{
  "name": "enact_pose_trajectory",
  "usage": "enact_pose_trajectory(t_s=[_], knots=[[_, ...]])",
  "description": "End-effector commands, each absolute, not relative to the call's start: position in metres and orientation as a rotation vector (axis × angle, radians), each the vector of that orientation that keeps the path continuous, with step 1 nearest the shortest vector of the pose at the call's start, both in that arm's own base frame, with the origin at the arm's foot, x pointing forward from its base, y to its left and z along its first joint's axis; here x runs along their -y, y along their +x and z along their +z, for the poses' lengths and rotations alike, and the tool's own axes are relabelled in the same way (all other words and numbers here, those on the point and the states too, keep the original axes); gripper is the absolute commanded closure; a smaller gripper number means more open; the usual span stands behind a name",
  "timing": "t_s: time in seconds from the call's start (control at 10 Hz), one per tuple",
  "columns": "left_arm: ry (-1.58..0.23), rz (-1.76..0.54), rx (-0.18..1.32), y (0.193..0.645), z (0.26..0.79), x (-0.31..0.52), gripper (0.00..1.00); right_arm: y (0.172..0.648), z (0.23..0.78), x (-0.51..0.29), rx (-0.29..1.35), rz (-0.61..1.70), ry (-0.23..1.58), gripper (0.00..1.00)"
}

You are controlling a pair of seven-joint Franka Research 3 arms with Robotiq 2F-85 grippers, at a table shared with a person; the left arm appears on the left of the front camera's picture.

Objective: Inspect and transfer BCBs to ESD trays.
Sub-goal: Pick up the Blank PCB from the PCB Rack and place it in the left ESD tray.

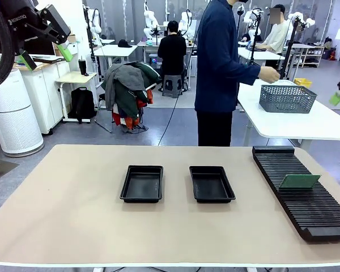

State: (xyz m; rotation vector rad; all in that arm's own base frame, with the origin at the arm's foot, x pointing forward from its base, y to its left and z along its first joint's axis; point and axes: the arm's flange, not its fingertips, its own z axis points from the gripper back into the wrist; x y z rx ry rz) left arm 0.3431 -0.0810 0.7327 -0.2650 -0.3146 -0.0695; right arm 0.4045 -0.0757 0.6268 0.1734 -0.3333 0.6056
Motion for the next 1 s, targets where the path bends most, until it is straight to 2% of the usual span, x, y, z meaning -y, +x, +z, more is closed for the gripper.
enact_pose_trajectory(t_s=[0.0, 0.7, 0.9], knots=[[-0.265, -0.068, 0.315, 0.343, 0.733, 0.081, 0.0, 0.4, 0.593, 0.069, 0.396, 0.798, 0.076, 0.0], [-0.265, -0.068, 0.315, 0.343, 0.733, 0.081, 0.0, 0.41, 0.495, 0.056, 0.419, 1.259, -0.147, 0.0], [-0.265, -0.068, 0.315, 0.343, 0.733, 0.081, 0.0, 0.414, 0.477, 0.059, 0.377, 1.331, -0.128, 0.0]])
